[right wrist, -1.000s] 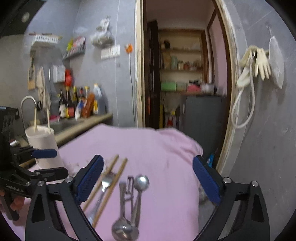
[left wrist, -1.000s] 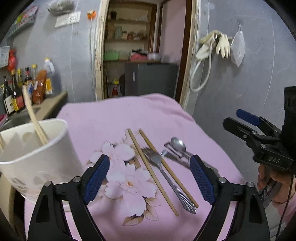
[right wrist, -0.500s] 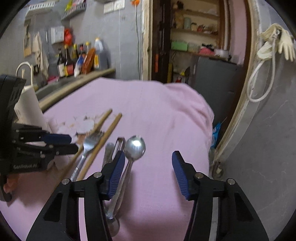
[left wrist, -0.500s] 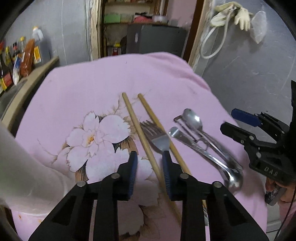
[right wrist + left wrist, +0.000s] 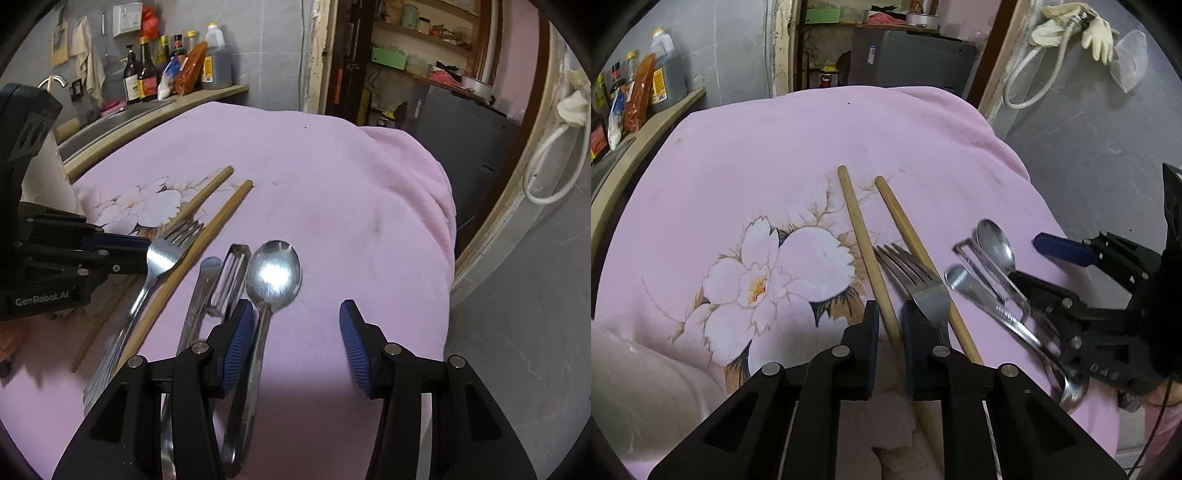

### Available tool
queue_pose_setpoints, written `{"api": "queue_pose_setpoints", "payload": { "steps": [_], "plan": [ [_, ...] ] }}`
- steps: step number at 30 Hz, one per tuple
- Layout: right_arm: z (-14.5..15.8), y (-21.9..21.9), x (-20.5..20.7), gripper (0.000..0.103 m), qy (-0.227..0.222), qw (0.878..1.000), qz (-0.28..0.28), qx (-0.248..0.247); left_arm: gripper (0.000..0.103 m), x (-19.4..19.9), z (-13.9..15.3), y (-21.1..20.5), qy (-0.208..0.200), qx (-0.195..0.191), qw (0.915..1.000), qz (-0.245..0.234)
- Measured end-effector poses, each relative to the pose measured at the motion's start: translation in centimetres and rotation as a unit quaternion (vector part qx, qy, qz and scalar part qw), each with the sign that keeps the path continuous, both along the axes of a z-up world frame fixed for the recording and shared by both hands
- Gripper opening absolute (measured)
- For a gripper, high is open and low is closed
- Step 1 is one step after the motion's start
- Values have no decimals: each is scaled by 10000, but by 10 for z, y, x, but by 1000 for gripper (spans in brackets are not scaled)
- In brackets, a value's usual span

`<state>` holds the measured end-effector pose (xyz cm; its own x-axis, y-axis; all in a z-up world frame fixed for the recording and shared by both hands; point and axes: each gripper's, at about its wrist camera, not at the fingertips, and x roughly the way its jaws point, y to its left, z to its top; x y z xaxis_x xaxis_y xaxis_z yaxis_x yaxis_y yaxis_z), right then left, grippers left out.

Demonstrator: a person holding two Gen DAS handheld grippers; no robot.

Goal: Organize utensils
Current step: 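Move both open tools back down to the remaining utensils, then grasp a wooden chopstick with the left tool while the right tool grasps a steel spoon, then lift the chopstick and spoon and carry both tools over the white basket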

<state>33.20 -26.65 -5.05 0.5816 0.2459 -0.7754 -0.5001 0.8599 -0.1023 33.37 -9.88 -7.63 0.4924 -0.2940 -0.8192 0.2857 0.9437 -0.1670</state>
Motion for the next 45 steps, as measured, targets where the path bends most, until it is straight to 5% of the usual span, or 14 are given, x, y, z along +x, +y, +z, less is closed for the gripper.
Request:
{"api": "queue_pose_setpoints", "payload": {
  "steps": [18,23,29,34,39,45],
  "plan": [
    [-5,13,38,45,548,9983,104,172,9,21,1,-2,241,-250,9993,165],
    [-6,21,33,32,427,9990,97,25,6,21,2,-1,261,-305,9988,274],
    [-3,17,25,32,237,9997,-59,52,5,6,3,2,205,-350,9985,355],
    [17,10,3,32,-510,9984,-137,193,5,-14,12,11,-2,-607,9973,418],
    [38,11,-31,32,-1565,9873,-149,238,5,-45,36,19,-896,-852,9911,487],
    [59,16,-74,32,-2665,9624,-201,485,5,-77,65,28,-1897,-1123,9734,625]
  ]
}}
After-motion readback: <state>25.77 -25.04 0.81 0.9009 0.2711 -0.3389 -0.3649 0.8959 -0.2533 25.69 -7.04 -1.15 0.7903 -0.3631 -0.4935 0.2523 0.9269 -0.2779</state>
